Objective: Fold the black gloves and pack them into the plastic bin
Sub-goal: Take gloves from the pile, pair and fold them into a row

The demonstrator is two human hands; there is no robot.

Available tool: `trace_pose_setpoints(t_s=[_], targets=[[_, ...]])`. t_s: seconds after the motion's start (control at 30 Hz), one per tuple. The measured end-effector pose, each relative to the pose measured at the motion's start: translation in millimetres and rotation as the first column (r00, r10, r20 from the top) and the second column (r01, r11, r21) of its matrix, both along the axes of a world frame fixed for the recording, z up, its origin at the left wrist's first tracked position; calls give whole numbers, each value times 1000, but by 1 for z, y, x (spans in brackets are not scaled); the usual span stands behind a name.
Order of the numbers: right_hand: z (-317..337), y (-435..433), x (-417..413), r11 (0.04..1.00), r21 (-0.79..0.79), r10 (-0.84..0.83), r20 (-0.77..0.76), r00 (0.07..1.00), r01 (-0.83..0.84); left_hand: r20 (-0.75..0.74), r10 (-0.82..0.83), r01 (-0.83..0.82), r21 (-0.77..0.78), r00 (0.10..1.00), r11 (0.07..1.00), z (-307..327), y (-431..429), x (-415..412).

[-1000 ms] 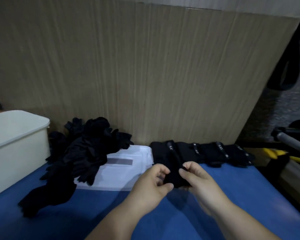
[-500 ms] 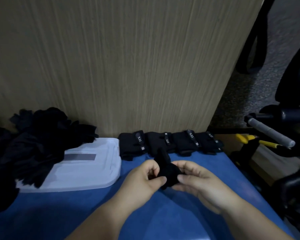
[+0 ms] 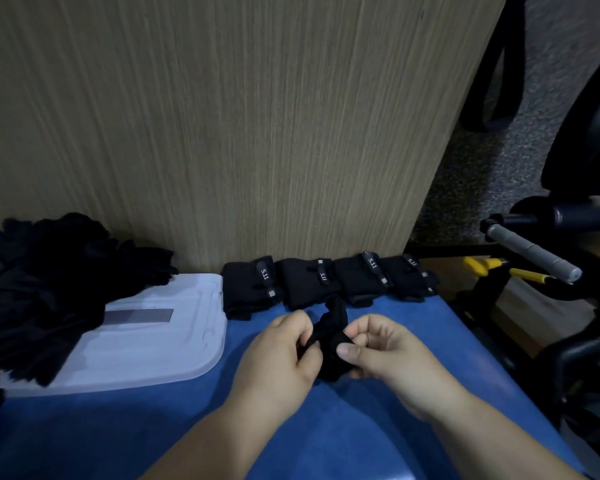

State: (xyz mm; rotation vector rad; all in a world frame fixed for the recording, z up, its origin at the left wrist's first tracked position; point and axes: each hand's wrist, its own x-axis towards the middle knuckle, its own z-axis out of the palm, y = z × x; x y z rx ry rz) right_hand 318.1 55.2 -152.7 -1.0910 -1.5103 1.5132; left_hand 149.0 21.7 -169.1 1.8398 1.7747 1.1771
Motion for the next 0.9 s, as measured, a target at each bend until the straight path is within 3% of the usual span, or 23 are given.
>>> trace_pose_setpoints(t_s=[0.1, 0.2, 0.33, 0.4, 0.47, 0.53, 0.63, 0.8, 0.9], targets=[[-4, 0, -5, 982, 146, -143, 140, 980, 123, -45, 19, -18, 22, 999, 1000, 1, -2, 2], [-6, -1, -6, 892, 410, -342, 340, 876, 189, -44, 16, -15, 25, 999, 1000, 3, -4, 1], [-9, -2, -8, 838, 512, -401, 345, 849, 188, 12, -22, 22, -6, 1000, 1000, 0, -5, -1], [-8, -2, -10, 870, 465, -351, 353, 867, 163, 88, -17, 22, -48, 996, 999, -1, -4, -2], [-4, -3, -11, 972, 217, -147, 263, 954, 90, 191, 9, 6, -82, 982, 997, 2, -4, -5], [-2, -6, -11, 997, 39, 61, 123, 991, -66, 285, 58, -27, -112, 957, 993, 5, -3, -8], [-2, -9, -14, 989, 67, 127, 40, 991, -129, 421, 85, -24, -149, 903, 989, 9, -2, -9], [-6, -5, -13, 981, 195, -13, 62, 998, 1, 569, 49, 103, -231, 821, 967, 11, -4, -6], [-4, -3, -9, 950, 311, -25, 150, 988, -23, 661, 39, 208, -291, 749, 934, 15, -4, -8]])
